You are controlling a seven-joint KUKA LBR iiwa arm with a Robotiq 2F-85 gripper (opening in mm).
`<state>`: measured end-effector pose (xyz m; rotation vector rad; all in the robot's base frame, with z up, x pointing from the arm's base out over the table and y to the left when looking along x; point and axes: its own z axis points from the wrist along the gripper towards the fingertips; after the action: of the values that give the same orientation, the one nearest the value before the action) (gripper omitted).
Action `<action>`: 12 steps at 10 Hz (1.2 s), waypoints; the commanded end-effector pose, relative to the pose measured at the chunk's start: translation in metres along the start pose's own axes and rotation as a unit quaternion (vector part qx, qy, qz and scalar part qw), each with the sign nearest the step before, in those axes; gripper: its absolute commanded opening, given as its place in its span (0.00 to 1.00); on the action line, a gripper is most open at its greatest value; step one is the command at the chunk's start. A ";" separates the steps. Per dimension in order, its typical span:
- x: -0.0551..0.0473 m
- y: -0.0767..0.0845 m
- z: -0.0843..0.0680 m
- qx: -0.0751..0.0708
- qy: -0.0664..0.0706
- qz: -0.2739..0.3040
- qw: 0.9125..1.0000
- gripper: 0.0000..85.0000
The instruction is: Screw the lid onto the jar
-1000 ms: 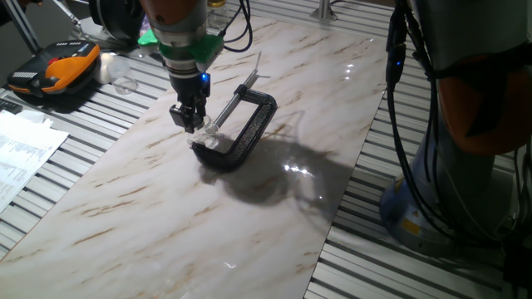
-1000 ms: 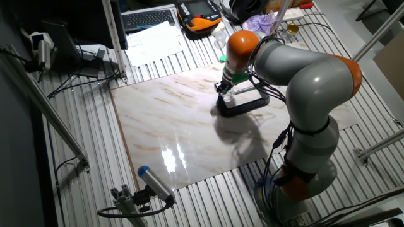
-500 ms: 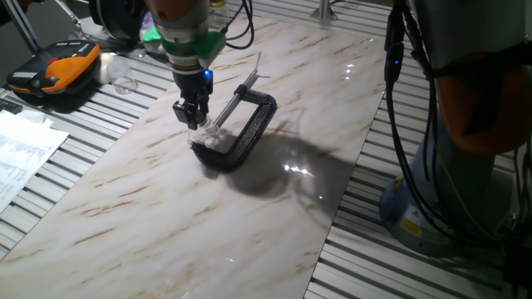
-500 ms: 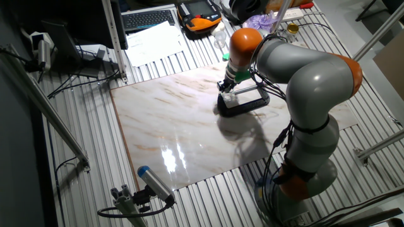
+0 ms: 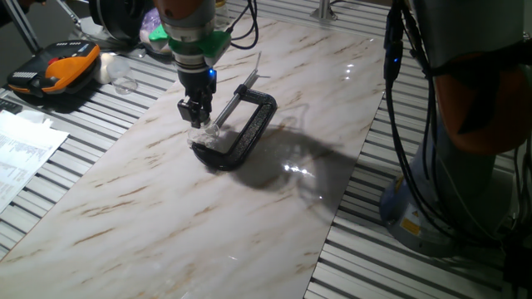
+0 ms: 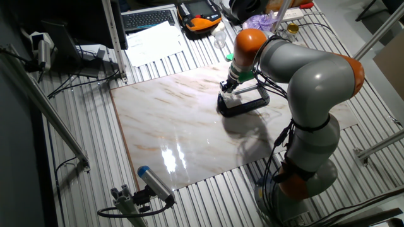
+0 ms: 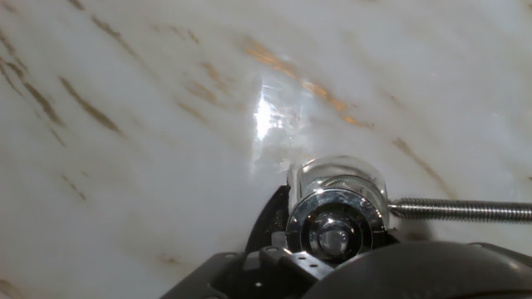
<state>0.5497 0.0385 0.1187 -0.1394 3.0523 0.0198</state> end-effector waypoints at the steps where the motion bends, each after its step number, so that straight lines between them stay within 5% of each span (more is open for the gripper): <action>1: 0.000 -0.002 0.001 0.000 -0.001 -0.001 1.000 0.00; 12: -0.007 -0.008 0.009 -0.003 -0.002 -0.001 1.000 0.00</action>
<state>0.5580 0.0311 0.1099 -0.1425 3.0489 0.0296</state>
